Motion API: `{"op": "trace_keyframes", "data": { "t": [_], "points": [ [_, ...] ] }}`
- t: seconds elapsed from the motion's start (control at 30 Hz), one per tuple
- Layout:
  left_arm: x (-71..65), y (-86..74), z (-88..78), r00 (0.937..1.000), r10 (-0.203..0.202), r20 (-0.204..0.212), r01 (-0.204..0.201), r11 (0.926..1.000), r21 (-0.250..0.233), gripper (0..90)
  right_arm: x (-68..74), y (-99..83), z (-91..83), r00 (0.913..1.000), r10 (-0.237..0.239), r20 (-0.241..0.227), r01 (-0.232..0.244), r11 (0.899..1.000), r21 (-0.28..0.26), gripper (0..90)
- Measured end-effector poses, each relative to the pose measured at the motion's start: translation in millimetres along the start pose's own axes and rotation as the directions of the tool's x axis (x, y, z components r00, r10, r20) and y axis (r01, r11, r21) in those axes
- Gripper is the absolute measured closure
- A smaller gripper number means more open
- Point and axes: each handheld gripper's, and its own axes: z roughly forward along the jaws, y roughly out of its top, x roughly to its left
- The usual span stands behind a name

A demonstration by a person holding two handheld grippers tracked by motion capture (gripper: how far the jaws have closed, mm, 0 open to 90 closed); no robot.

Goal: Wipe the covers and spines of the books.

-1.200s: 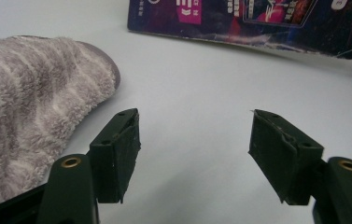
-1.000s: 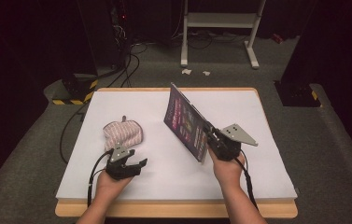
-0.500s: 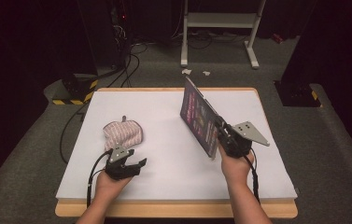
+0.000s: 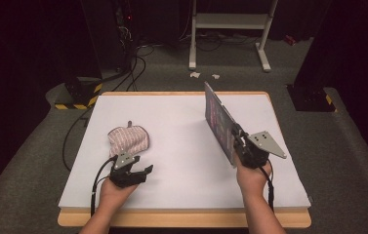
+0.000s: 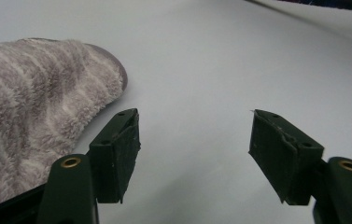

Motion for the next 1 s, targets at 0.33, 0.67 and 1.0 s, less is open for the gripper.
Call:
{"op": "trace_keyframes", "data": {
  "t": [0.33, 0.67, 1.0],
  "points": [
    [-1.2, -0.9, 1.3, 0.9999, 0.011, 0.003, -0.011, 0.9999, 0.011, 33.3, 32.2, -8.6, 10.3, 0.9957, -0.021, -0.09, 0.023, 1.0, 0.021, 84.3],
    [-2.1, -1.4, 3.0, 0.9999, 0.016, 0.003, -0.016, 0.9996, 0.023, 33.0, 56.0, -18.6, 17.9, 0.9875, -0.03, -0.155, 0.039, 0.998, 0.053, 84.2],
    [-1.0, -1.6, 2.5, 0.9999, 0.013, 0.0, -0.013, 0.9997, 0.02, 33.0, 78.3, -33.8, 27.8, 0.9767, -0.028, -0.213, 0.05, 0.994, 0.1, 84.0]
  ]
}}
